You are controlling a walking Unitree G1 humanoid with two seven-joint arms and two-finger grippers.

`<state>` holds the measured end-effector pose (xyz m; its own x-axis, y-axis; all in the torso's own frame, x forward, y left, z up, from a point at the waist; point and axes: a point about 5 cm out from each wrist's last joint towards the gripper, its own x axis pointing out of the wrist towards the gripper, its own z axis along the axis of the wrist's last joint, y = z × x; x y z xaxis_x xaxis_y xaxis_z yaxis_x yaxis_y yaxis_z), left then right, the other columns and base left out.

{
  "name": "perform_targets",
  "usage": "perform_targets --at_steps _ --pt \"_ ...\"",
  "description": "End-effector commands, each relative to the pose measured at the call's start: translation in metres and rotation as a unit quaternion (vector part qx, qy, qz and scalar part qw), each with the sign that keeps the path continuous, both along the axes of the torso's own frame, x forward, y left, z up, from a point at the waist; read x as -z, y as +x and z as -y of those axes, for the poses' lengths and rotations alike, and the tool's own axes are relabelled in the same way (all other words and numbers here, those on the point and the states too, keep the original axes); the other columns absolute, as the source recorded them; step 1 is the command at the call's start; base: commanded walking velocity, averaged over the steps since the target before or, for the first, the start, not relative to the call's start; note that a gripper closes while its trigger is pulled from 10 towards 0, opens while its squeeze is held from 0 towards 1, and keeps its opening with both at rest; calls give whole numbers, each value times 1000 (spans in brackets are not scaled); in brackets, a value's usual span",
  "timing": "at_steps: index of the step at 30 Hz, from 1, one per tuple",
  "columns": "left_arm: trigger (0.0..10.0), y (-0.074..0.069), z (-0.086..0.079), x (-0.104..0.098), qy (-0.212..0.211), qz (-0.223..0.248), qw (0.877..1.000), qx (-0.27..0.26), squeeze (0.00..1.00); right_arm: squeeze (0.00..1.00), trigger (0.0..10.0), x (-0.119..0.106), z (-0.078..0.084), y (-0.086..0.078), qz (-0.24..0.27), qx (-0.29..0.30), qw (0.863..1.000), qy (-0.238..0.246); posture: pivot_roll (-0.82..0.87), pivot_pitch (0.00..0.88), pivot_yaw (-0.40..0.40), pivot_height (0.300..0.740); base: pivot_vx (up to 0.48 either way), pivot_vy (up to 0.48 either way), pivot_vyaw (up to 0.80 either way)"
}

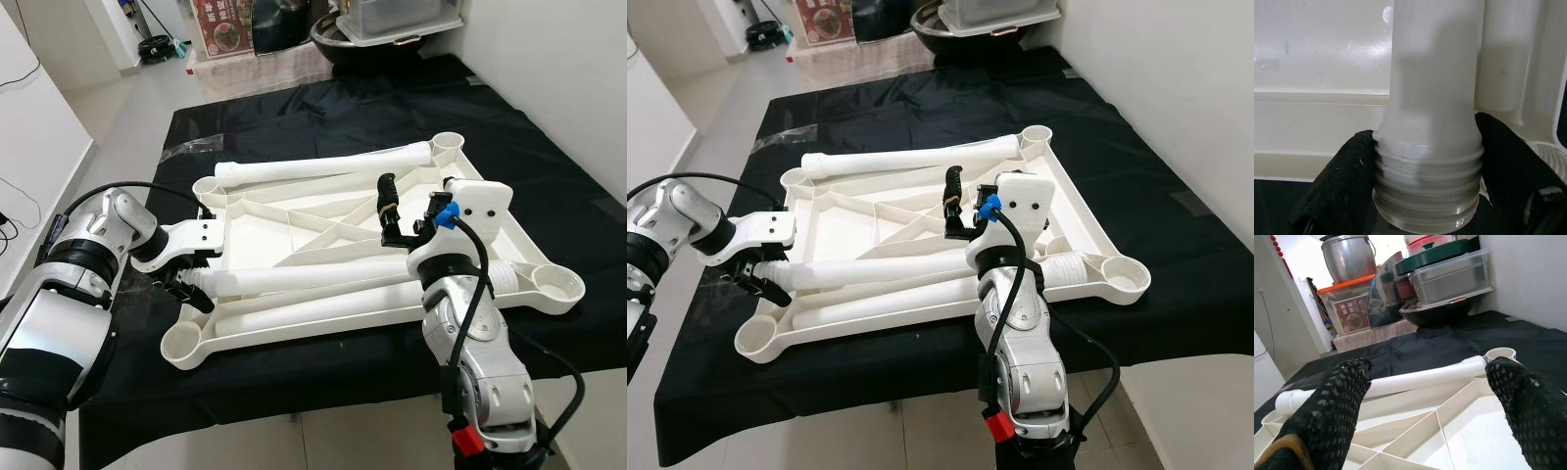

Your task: Building children table

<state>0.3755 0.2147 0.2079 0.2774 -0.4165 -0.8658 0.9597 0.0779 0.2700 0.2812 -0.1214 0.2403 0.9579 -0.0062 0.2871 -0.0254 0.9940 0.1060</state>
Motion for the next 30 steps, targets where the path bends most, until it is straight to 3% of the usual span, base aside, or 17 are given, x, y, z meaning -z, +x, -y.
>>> perform_targets --at_steps 1,6,7,8,9,16,19,23,25,28,29,30 --pt "0 -6 -12 10 15 -31 999 -17 0 0 10000 3 -3 -2 -6 -6 1000 -2 63 160 133 740 0 0 0" --pt "0 -4 -12 9 1 0 1000 -23 0 0 10000 3 -3 0 -7 -4 1000 2 62 150 133 740 0 0 0" --pt "9333 -2 -11 9 -15 21 999 -31 0 0 10000 0 -3 2 0 -6 1000 5 60 141 127 740 0 0 0" --pt "9333 -2 -11 9 -15 21 999 -31 0 0 10000 0 -3 2 0 -6 1000 5 60 141 127 740 0 0 0" --pt "10000 0 -10 8 -32 39 998 -38 0 0 10000 -4 -3 4 9 -8 1000 10 60 137 126 740 0 0 0" --pt "10000 -3 -16 11 -84 92 991 -46 0 0 10000 -30 5 17 58 -2 998 16 67 99 101 740 0 0 0" --pt "10000 -3 -18 10 -100 113 987 -49 0 0 10000 -31 6 18 62 -2 998 15 68 93 96 740 0 0 0" --pt "10000 -4 -18 11 -144 174 972 -67 0 0 10000 -27 6 19 58 -4 998 20 73 79 87 740 0 0 0" --pt "10000 -4 -18 11 -144 174 972 -67 0 0 10000 -27 6 19 58 -4 998 20 73 79 87 740 0 0 0" --pt "10000 -10 -16 21 -181 242 948 -102 0 0 10000 -26 6 19 60 -14 998 25 74 71 84 740 0 0 0" --pt "10000 -10 -16 21 -181 242 948 -102 0 0 10000 -26 6 19 60 -14 998 25 74 71 84 740 0 0 0" --pt "10000 -13 -14 26 -194 260 939 -117 0 0 10000 -26 5 19 60 -20 998 28 73 69 82 740 0 0 0"
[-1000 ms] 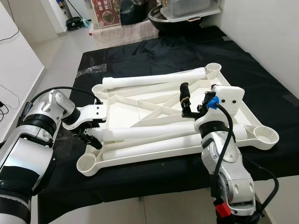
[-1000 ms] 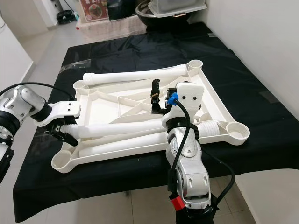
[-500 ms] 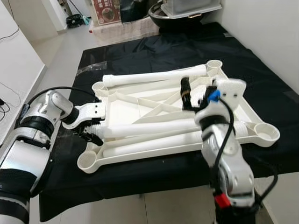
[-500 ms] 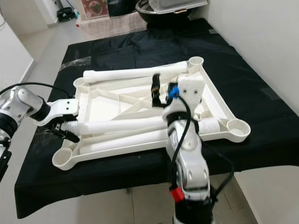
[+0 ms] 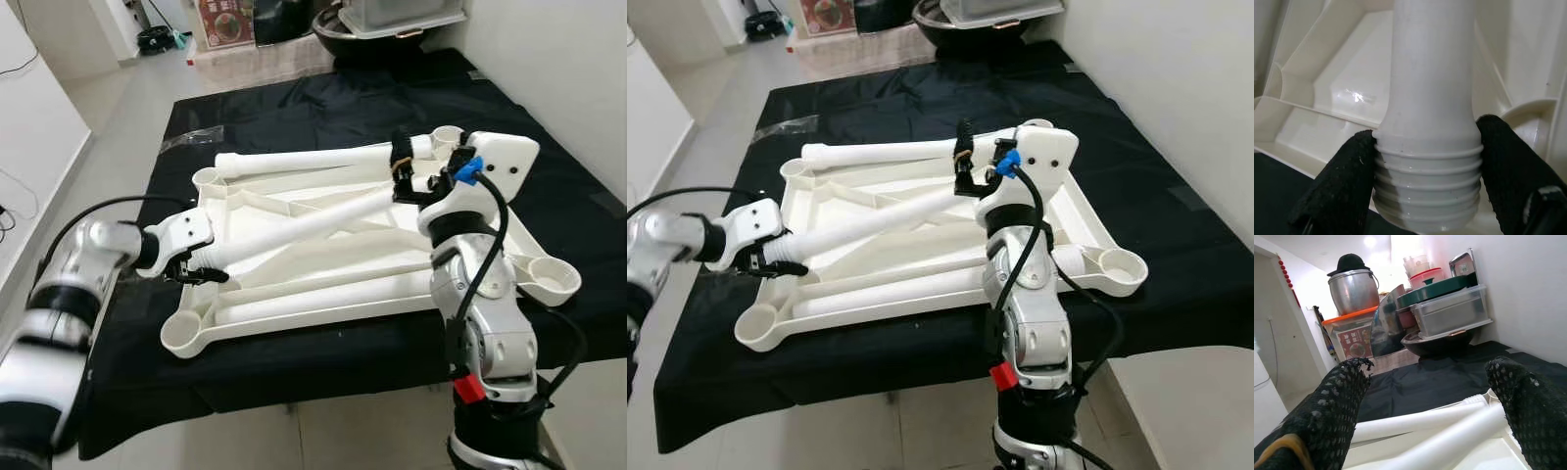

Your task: Building children table

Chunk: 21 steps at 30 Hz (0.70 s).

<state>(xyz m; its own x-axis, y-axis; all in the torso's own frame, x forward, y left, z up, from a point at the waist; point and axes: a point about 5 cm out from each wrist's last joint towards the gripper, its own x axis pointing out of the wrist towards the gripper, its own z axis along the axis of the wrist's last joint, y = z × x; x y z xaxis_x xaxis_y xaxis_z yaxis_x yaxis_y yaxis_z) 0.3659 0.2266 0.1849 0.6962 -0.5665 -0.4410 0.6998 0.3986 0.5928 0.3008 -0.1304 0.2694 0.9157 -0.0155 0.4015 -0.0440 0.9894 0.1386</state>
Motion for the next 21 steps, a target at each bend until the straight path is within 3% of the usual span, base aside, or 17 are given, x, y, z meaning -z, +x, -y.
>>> perform_targets --at_steps 1,2,3,7,9,10,18,19,21 --pt "10000 -3 -2 3 -22 23 999 -25 0 0 10000 3 -4 0 -1 -19 1000 9 73 69 82 740 0 0 0" --pt "10000 -8 2 8 -41 55 997 -47 0 0 10000 5 -5 1 -6 -35 999 17 71 66 74 740 0 0 0" --pt "10000 -8 2 8 -41 55 997 -47 0 0 10000 5 -5 1 -6 -35 999 17 71 66 74 740 0 0 0" --pt "10000 -36 20 26 -103 160 974 -120 0 0 10000 28 -8 3 -52 -101 993 43 73 60 49 740 0 0 0" --pt "10000 -42 23 27 -105 179 970 -125 0 0 10000 34 -10 3 -64 -118 990 52 73 60 49 740 0 0 0" --pt "10000 -49 26 27 -116 195 964 -140 0 1000 10000 40 -11 3 -74 -135 986 64 70 56 43 740 0 0 0" --pt "10000 -76 47 24 -120 233 955 -136 0 1000 10000 55 -21 0 -97 -191 972 98 80 42 39 740 0 0 0" --pt "10000 -80 51 23 -121 242 953 -135 0 592 10000 55 -25 -1 -97 -207 968 107 77 34 36 740 0 0 0" --pt "10000 -83 53 22 -120 248 952 -134 0 592 10000 55 -27 -2 -96 -216 965 111 77 34 36 740 0 0 0"
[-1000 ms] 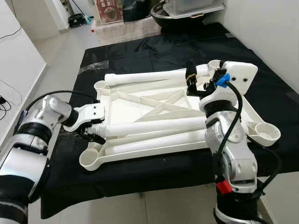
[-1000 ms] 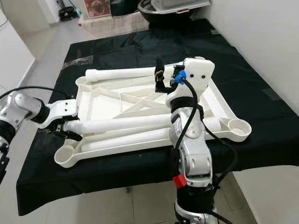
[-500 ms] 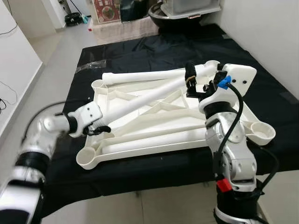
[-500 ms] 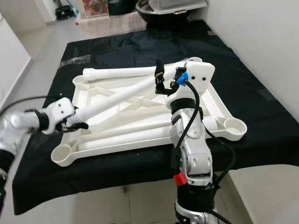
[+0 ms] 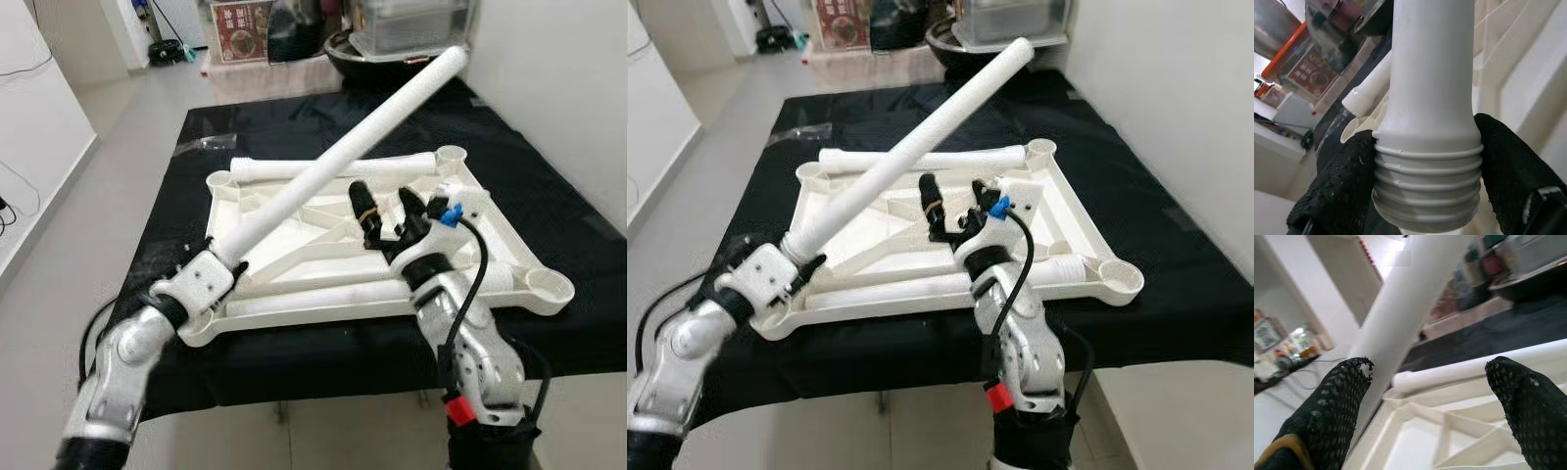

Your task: Building children table

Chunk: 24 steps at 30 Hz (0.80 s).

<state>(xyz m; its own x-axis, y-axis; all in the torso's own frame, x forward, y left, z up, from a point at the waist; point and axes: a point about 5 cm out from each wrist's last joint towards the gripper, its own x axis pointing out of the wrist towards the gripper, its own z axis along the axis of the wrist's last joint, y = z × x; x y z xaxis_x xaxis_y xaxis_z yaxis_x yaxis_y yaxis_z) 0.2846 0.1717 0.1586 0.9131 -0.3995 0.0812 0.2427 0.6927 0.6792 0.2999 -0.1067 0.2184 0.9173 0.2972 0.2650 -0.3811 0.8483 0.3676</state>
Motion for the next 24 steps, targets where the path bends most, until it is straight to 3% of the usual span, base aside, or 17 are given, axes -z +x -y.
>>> perform_targets --at_steps 1,6,16,24 --pt "10000 -5 1 -5 8 19 1000 -14 0 0 10000 2 -8 -3 -9 -43 998 33 76 31 39 740 0 0 0" --pt "10000 -13 9 -7 -13 29 999 -35 0 0 10000 -1 -17 -11 -4 -106 992 71 72 27 41 740 0 0 0" --pt "10000 -22 29 -1 -32 14 999 -36 0 0 10000 -2 -25 -18 9 -137 988 72 68 16 42 740 0 0 0" --pt "10000 -31 53 2 -39 6 999 -3 0 0 10000 3 -33 -18 -6 -158 986 59 70 12 42 740 0 0 0"
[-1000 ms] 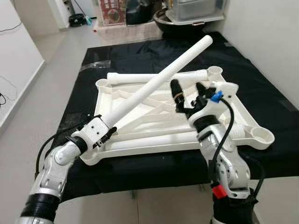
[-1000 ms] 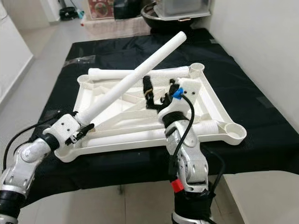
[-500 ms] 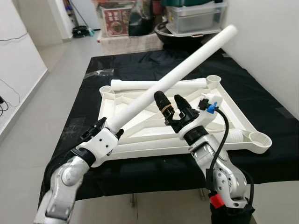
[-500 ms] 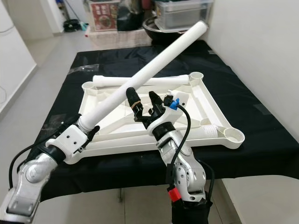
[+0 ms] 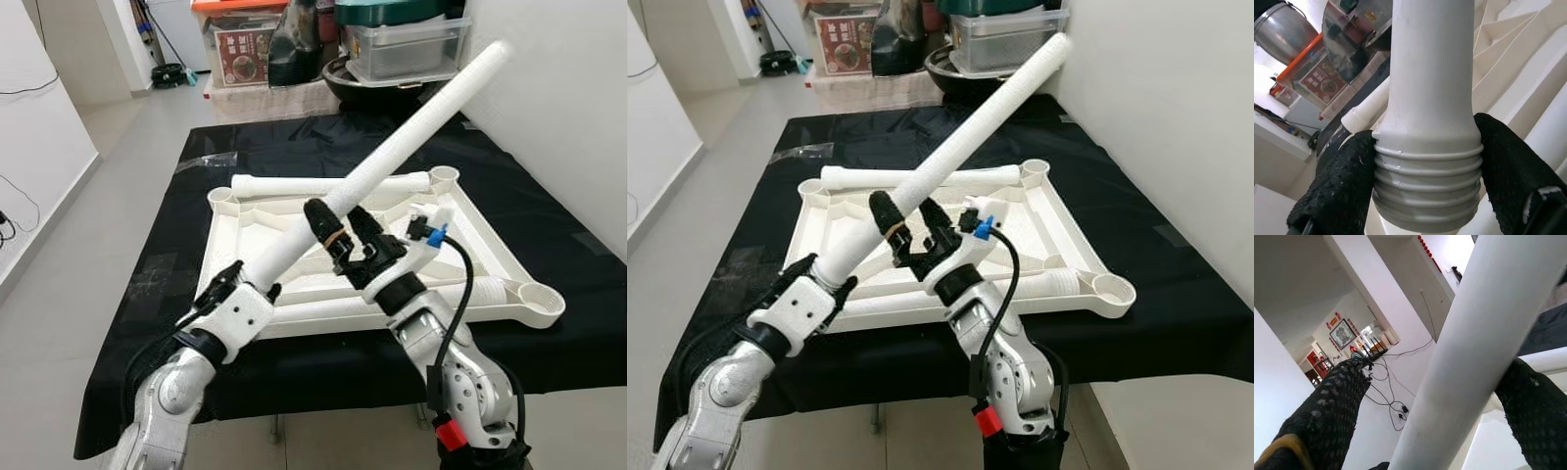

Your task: Building children table

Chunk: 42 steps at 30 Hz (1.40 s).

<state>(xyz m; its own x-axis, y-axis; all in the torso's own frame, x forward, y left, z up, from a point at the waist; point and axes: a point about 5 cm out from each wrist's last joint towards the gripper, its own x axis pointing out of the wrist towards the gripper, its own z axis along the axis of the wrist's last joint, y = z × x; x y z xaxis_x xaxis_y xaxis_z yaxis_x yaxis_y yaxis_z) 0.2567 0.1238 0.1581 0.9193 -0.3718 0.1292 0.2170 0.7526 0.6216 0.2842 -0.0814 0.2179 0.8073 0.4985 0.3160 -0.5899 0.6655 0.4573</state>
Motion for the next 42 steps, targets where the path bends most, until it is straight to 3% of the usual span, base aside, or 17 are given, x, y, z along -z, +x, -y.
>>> perform_targets --at_steps 1,21,36,38,39,42 --pt "10000 -5 9 1 2 -3 1000 13 0 0 10000 4 -8 -2 -10 -23 1000 -4 72 15 37 740 0 0 0" --pt "10000 -20 46 7 -8 -15 998 59 0 0 10000 9 -9 5 -31 0 1000 3 75 42 37 740 0 0 0" --pt "10000 -23 46 9 -2 -19 998 60 0 0 10000 10 -8 6 -32 -1 999 0 73 45 39 740 0 0 0" --pt "10000 -23 45 9 -1 -18 998 59 0 0 9412 10 -8 6 -31 -2 1000 0 72 47 40 740 0 0 0" --pt "10000 -23 44 9 2 -18 998 60 0 0 0 10 -8 5 -29 -5 1000 1 70 46 40 740 0 0 0" --pt "10000 -23 44 10 5 -18 998 61 0 0 0 9 -8 4 -27 -7 1000 4 70 46 41 740 0 0 0"
